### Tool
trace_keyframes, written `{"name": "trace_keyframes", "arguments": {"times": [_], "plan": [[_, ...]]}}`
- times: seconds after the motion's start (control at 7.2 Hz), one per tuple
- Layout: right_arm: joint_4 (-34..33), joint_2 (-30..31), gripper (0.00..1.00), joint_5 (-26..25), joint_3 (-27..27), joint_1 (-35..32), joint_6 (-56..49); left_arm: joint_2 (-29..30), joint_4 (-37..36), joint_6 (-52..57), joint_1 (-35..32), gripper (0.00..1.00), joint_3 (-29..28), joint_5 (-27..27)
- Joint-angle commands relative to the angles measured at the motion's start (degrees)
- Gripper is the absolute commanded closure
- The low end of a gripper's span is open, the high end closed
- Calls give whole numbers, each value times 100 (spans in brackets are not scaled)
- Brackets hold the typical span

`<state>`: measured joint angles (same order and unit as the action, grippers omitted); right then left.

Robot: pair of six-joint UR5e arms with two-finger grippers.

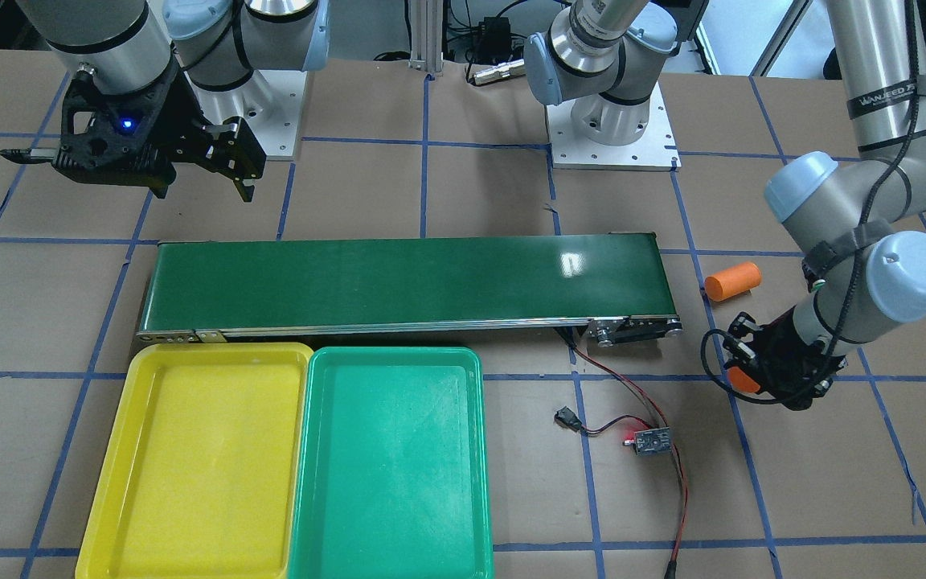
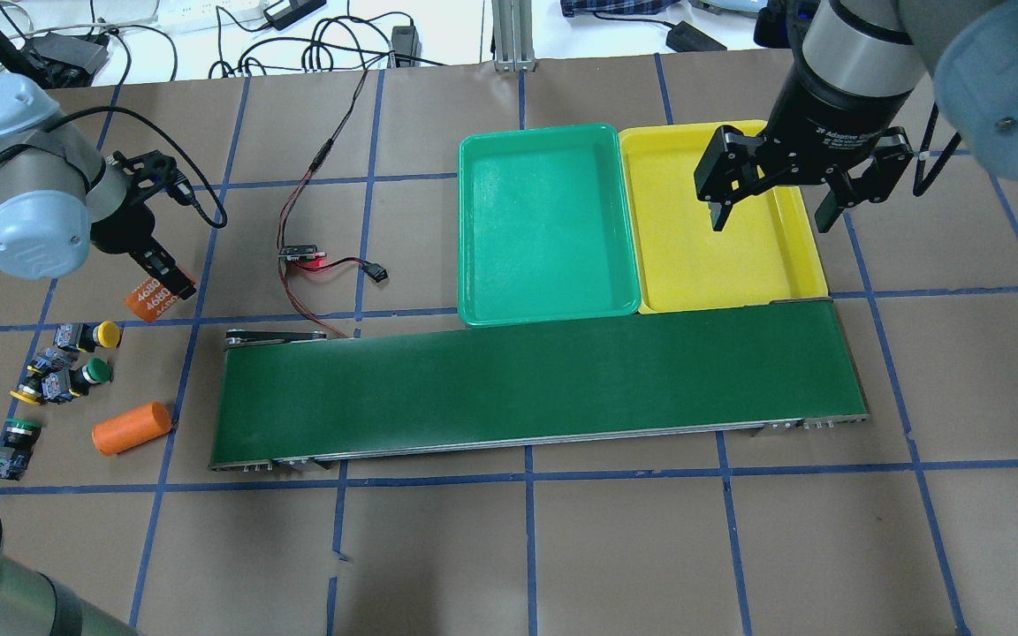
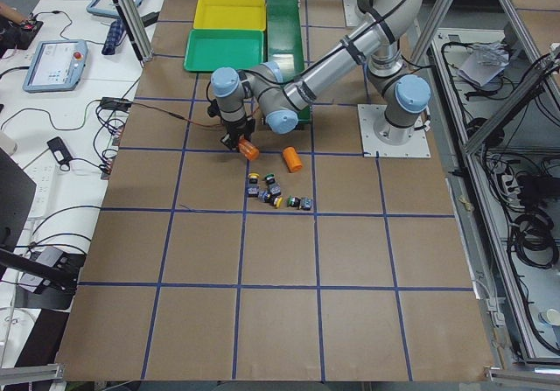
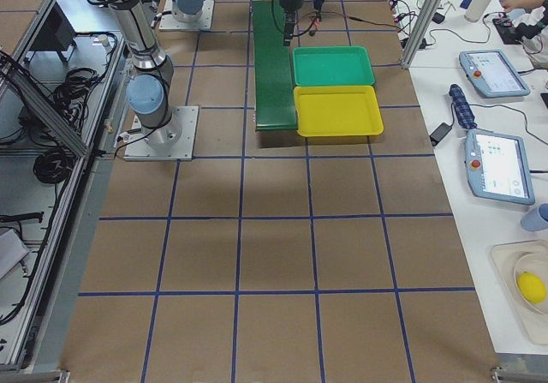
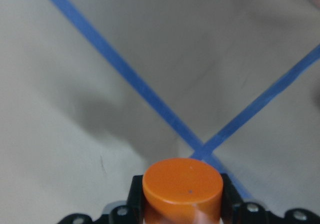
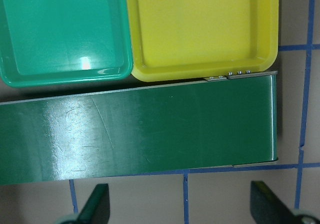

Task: Sort buttons by color to trays
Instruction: 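Carry the orange cell onto the green belt and release it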

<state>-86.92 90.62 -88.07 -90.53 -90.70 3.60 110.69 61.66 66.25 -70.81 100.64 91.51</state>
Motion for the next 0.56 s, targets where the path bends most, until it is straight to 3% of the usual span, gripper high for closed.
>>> {"name": "trace_keyframes", "arguments": {"times": [0.0,0.42], "plan": [[0,0,0,0,0,0,0,-651,599,10,-931,100,43,-28],[0,0,0,0,0,0,0,-1460,663,709,-2040,100,813,-11]]}}
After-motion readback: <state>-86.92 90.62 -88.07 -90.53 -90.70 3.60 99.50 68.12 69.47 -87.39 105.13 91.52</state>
